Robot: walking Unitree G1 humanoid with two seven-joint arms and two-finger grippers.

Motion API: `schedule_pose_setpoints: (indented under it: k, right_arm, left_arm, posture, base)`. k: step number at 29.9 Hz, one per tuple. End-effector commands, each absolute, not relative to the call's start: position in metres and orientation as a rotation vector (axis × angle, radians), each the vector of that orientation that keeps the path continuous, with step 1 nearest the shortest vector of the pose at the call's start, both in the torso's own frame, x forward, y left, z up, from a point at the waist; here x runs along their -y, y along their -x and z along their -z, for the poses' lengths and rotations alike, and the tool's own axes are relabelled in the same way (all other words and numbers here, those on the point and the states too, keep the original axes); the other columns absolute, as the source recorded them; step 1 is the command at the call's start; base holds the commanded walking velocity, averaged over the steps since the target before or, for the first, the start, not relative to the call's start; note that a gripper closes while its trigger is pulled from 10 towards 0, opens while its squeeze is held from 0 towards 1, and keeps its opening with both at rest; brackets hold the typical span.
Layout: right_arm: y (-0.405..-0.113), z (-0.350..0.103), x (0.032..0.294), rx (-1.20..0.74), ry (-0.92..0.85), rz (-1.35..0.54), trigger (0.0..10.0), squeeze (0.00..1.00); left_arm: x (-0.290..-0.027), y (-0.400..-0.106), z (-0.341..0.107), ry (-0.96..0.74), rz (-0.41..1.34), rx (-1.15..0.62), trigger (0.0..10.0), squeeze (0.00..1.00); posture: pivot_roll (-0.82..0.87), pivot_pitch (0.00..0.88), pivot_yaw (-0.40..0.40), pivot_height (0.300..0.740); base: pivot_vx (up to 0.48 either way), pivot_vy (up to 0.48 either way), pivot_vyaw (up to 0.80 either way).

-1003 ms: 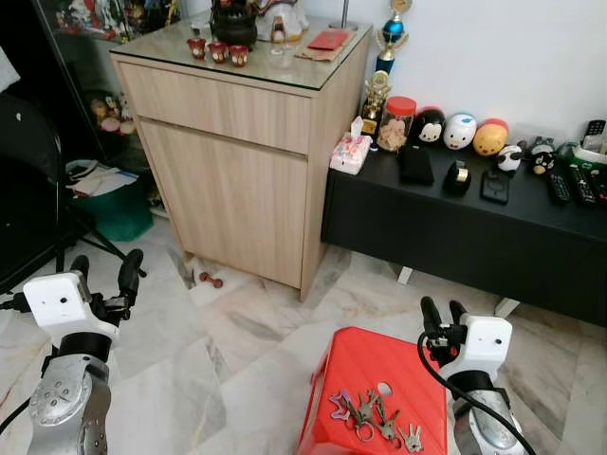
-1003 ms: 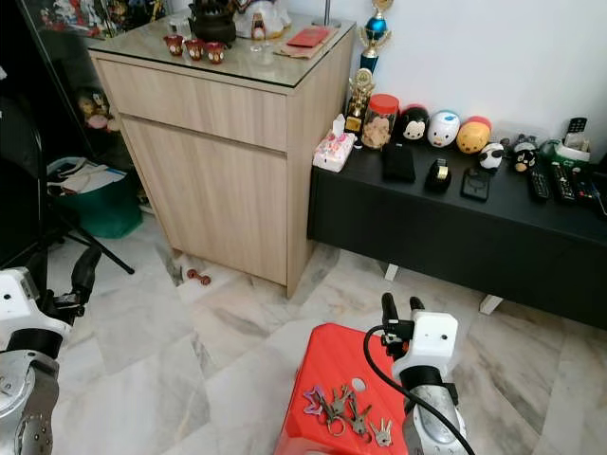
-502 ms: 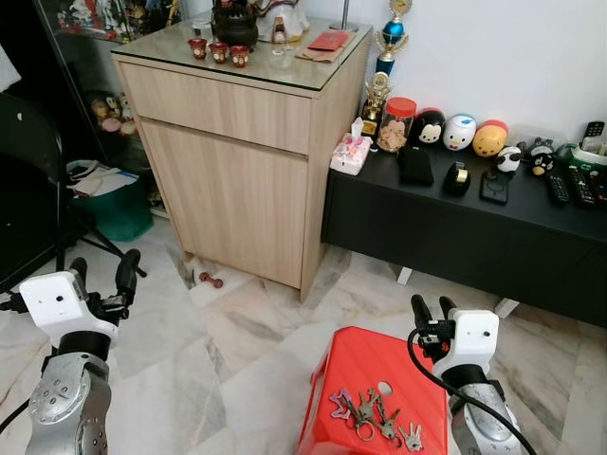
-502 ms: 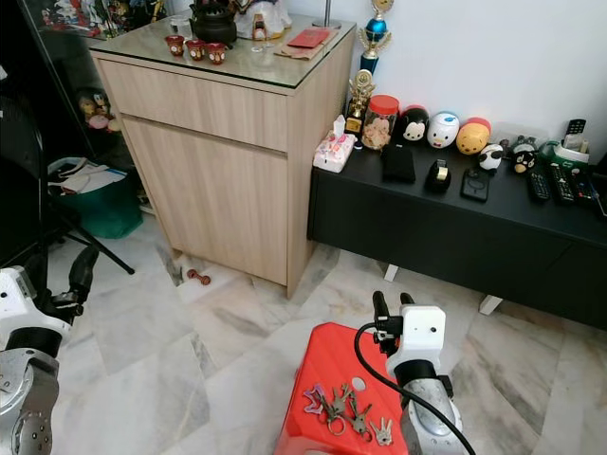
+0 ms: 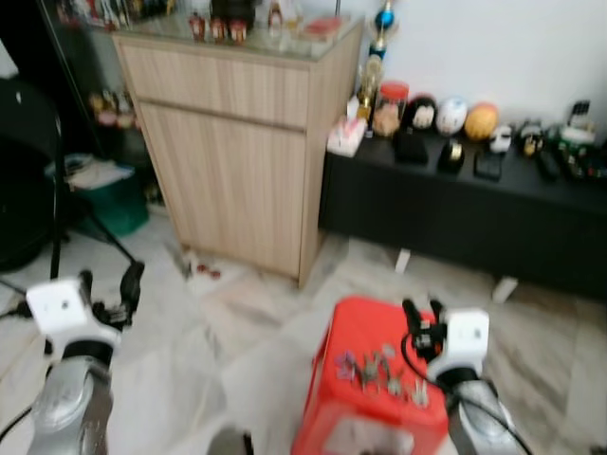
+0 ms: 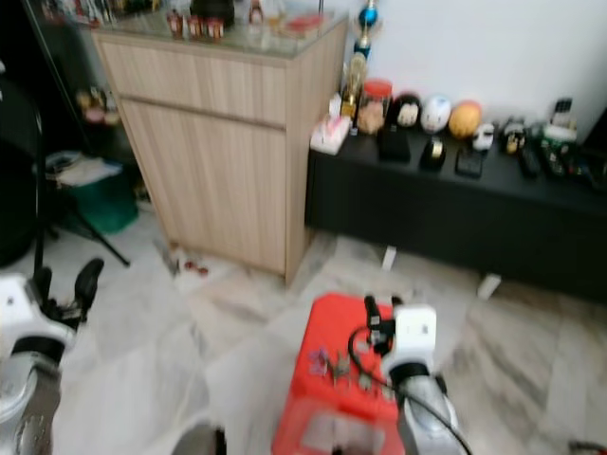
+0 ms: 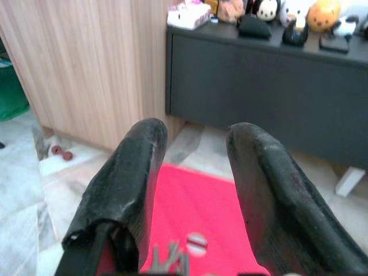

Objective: Hang keys on a hook

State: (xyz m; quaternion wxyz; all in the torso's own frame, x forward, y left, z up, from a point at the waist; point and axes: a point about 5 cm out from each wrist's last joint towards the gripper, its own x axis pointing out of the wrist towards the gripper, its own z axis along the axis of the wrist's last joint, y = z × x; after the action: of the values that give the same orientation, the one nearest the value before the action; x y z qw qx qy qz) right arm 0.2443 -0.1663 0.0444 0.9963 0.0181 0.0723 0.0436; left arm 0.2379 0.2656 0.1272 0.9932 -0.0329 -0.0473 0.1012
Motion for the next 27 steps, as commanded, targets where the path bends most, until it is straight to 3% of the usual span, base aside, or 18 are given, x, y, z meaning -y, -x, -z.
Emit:
schedule_pose_setpoints:
  k: [1,27]
  right_arm:
    - [-0.244,-0.039,0.166,-0.188,-0.042,-0.097,10.0,0.0]
    - [-0.276,-0.022,0.173,-0.313,-0.08,-0.038,10.0,0.0]
  left_arm:
    - [-0.266,-0.241,-0.131,0.049,-0.183,0.088,10.0,0.0]
    - [-0.279,-0.25,-0.124,0.025,-0.174,0.02,10.0,0.0]
  posture:
    - [0.05,0.0,-0.032,0.621]
    - [0.05,0.048,-0.014,0.621]
  base:
    - [0.0,0.0,0.0]
    - [0.031,0.0,0.0]
